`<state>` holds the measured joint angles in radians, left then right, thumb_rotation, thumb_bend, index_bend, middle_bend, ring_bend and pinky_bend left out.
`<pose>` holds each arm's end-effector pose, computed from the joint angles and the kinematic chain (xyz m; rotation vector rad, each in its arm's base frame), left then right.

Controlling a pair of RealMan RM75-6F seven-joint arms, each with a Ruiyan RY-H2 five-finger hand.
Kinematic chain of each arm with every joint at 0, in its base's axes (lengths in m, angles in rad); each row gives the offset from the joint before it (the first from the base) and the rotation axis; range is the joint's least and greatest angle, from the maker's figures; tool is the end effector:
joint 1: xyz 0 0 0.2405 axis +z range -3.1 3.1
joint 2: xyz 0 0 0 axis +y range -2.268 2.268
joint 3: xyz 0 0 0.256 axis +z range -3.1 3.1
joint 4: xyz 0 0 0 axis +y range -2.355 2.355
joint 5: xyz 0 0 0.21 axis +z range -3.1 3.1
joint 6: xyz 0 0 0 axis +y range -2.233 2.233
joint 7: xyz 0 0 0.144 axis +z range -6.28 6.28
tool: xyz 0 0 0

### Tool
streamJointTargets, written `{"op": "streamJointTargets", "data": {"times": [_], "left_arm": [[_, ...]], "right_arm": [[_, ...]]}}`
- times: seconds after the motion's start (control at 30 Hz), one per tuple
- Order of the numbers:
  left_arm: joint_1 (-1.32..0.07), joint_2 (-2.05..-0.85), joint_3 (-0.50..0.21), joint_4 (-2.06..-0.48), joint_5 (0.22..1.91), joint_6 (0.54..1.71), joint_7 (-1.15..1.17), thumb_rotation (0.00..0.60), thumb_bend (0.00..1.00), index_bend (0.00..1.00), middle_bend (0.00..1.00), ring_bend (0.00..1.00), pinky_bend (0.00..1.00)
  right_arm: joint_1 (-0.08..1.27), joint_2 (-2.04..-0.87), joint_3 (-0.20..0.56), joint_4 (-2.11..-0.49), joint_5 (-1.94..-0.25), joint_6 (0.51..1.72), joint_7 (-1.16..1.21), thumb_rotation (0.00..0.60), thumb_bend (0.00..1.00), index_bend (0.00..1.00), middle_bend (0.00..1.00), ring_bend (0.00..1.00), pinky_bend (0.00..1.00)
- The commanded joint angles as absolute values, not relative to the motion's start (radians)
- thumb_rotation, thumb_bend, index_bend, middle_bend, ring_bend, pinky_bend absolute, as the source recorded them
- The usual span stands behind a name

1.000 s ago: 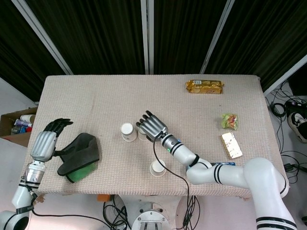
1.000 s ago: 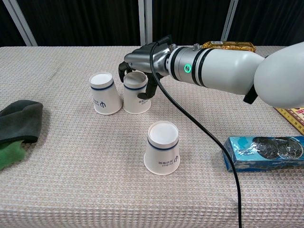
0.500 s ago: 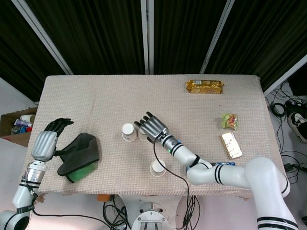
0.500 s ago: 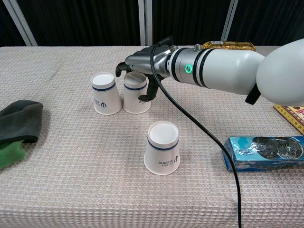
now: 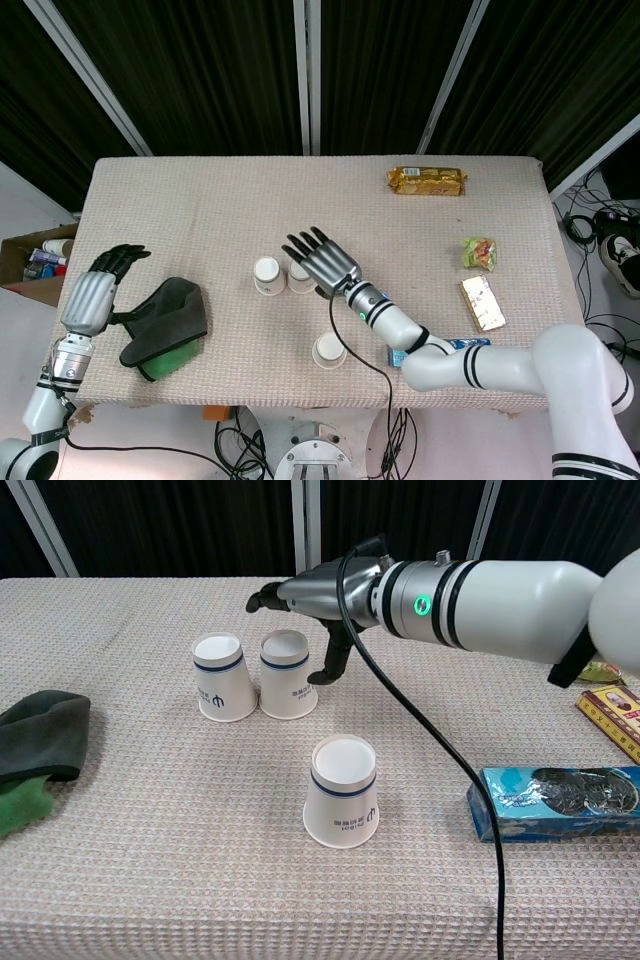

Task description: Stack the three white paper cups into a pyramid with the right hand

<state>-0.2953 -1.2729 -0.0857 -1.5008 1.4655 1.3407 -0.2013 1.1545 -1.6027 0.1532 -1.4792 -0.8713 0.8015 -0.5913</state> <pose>-0.2808 0.2522 0.1066 -1.4529 -1.0739 -1.1511 -0.0242 -0.3625 -0.0577 2.2294 -0.6381 0.8347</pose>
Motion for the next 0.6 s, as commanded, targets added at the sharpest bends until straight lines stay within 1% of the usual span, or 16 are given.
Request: {"op": "streamJointTargets", "data": {"times": [0.03, 0.13, 0.2, 0.27, 0.37, 0.43, 0.6], "left_arm": [[-0.294, -1.268, -0.089, -1.506, 1.462, 1.342, -0.198, 0.600, 0.16, 0.21, 0.16, 0.11, 0.16], [-0.295, -1.271, -0.097, -1.509, 1.449, 1.340, -0.192, 0.600, 0.16, 0.21, 0.16, 0.11, 0.16], [-0.296, -1.275, -0.101, -1.509, 1.442, 1.339, -0.185, 0.600, 0.16, 0.21, 0.16, 0.11, 0.16], [-0.298, -1.281, -0.104, -1.509, 1.435, 1.337, -0.164, 0.600, 0.16, 0.21, 0.16, 0.11, 0.16], [-0.300, -1.285, -0.105, -1.513, 1.430, 1.332, -0.144, 0.600, 0.16, 0.21, 0.16, 0.11, 0.16], [-0.302, -1.287, -0.103, -1.518, 1.428, 1.326, -0.136, 0.600, 0.16, 0.21, 0.16, 0.11, 0.16], [-0.307, -1.288, -0.102, -1.529, 1.429, 1.317, -0.127, 0.600, 0.16, 0.21, 0.16, 0.11, 0.16]], "right_arm": [[1.067, -1.442, 0.129, -1.689, -1.006, 0.928, -0.561, 0.600, 0.21, 0.00, 0.06, 0.00, 0.00], [1.005, -1.334, 0.096, -1.816, -1.108, 0.965, -0.495, 0.600, 0.18, 0.00, 0.12, 0.00, 0.00], [0.973, -1.281, 0.071, -1.872, -1.170, 0.965, -0.442, 0.600, 0.17, 0.01, 0.16, 0.00, 0.00], [0.943, -1.235, 0.028, -1.912, -1.254, 0.947, -0.378, 0.600, 0.16, 0.03, 0.18, 0.00, 0.00], [0.923, -1.219, -0.015, -1.915, -1.329, 0.919, -0.334, 0.600, 0.16, 0.05, 0.20, 0.00, 0.00], [0.916, -1.228, -0.036, -1.897, -1.365, 0.899, -0.320, 0.600, 0.16, 0.06, 0.20, 0.00, 0.00], [0.918, -1.269, -0.054, -1.857, -1.393, 0.839, -0.307, 0.600, 0.16, 0.06, 0.20, 0.00, 0.00]]}}
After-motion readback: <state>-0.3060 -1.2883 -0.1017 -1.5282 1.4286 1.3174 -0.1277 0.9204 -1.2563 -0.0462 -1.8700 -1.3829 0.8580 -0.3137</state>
